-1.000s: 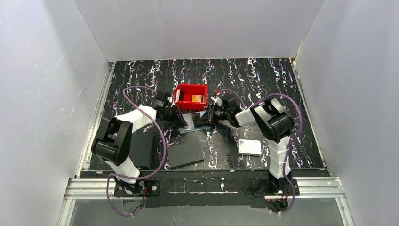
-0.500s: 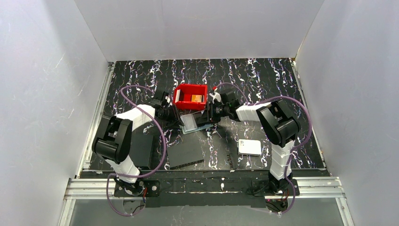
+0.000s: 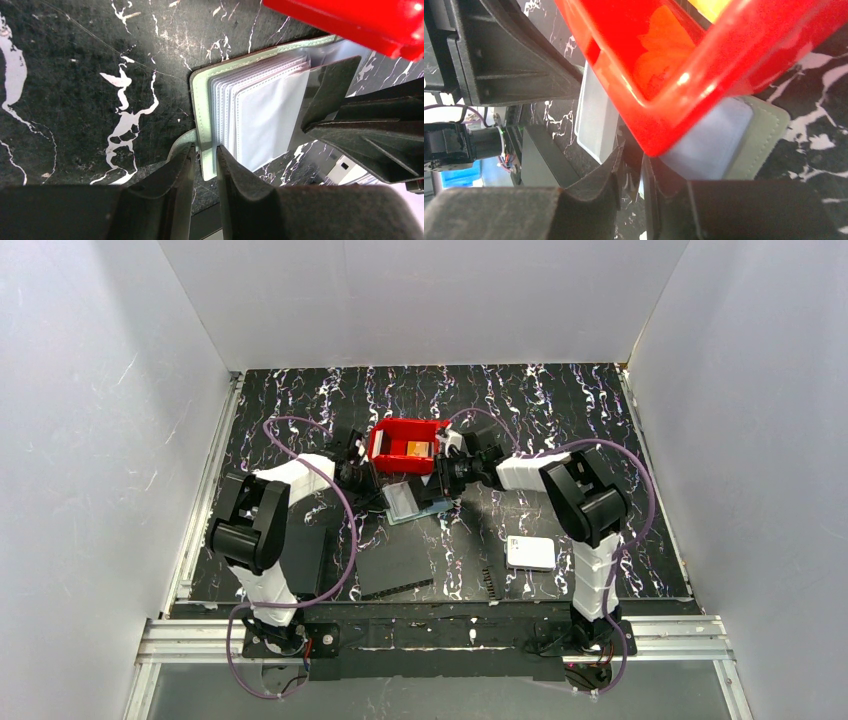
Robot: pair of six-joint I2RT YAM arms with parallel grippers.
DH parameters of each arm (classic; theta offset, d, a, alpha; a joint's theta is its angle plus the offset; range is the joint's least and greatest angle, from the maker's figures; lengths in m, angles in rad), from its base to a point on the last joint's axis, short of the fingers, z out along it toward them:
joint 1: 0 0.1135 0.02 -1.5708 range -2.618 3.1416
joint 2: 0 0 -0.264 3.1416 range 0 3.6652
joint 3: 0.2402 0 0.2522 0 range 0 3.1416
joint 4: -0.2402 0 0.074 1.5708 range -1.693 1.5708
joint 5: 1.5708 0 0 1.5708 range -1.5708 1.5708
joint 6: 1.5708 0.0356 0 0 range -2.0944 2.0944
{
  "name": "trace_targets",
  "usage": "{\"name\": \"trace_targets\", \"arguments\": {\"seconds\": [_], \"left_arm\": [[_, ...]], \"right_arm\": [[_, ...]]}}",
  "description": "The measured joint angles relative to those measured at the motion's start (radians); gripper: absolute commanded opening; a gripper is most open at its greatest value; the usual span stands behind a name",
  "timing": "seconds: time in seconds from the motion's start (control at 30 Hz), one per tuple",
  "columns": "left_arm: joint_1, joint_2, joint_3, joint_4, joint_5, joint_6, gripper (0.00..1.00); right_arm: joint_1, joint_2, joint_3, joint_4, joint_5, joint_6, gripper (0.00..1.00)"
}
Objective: Put the credit cards into the card holder
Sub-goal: Insert the credit card into the card holder.
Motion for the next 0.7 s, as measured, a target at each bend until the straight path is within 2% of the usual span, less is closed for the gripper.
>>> {"name": "trace_targets", "arguments": {"seconds": [0.07, 0.17, 0.3, 0.5, 0.6, 0.7], "left_arm": [[0.000, 0.010, 0.012, -0.007, 0.000, 0.001, 0.20], [0.000, 0.016, 0.021, -0.017, 0.000, 0.004, 0.20], [-0.004, 0.016, 0.021, -0.018, -0.003, 0.006, 0.20], [-0.005, 0.016, 0.021, -0.017, -0.005, 0.006, 0.19], [-0.007, 0.015, 0.019, -0.007, -0.004, 0.006, 0.19], [-0.007, 0.013, 0.013, 0.001, -0.002, 0.006, 0.19]], "right_arm": [[0.004, 0.009, 0.010, -0.002, -0.014, -0.006, 0.21], [0.014, 0.028, 0.034, -0.009, -0.038, -0.013, 0.22], [0.029, 0.043, 0.047, -0.008, -0.040, 0.000, 0.31], [0.052, 0.006, 0.040, -0.047, 0.043, -0.003, 0.51], [0.068, -0.042, 0.017, -0.080, 0.114, -0.013, 0.56], [0.072, -0.079, -0.010, -0.097, 0.154, -0.020, 0.55]]}}
